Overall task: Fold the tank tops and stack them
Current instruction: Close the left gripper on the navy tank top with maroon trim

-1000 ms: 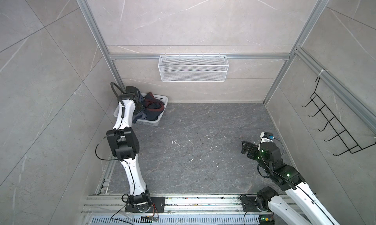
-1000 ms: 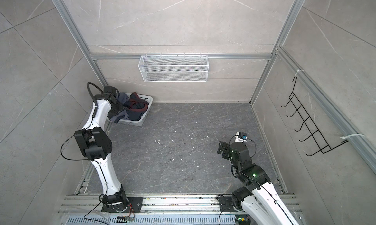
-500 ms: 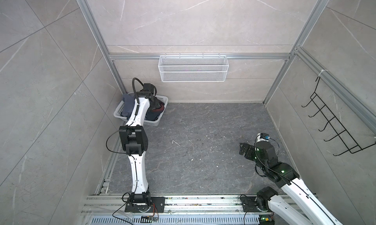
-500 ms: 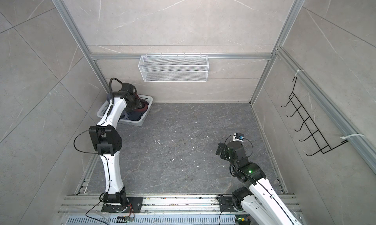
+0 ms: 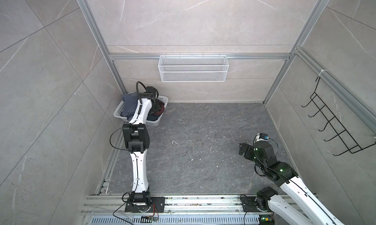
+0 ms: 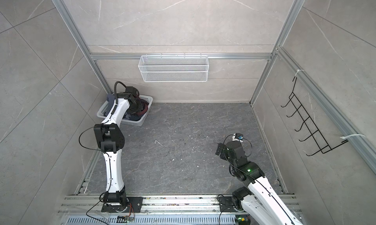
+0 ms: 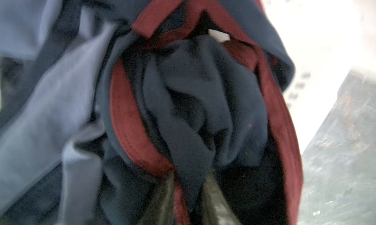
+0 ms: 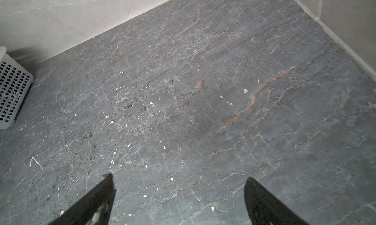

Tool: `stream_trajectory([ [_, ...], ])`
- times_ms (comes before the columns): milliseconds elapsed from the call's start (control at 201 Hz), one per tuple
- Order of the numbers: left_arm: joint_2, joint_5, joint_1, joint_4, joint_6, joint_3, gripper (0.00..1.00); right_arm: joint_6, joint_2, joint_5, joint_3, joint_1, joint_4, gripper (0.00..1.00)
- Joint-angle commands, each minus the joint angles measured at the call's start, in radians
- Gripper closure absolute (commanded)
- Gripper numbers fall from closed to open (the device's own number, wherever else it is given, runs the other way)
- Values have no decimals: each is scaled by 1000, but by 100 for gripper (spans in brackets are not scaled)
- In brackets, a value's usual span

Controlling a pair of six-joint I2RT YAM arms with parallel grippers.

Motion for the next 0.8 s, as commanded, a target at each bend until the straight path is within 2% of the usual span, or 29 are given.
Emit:
stream_trajectory([
  [0,-19,24,-4,-8,5,83,99,15,-4,20,-2,2,-5,1],
  [324,-176,64,-4,69,-2,128,100,16,5,37,12,2,-20,1],
  [617,-327,89,-4,234,12,191,100,28,-8,42,15,3,-36,1],
  [792,-366,54,2,314,28,218,100,31,-13,43,13,1,-44,1],
])
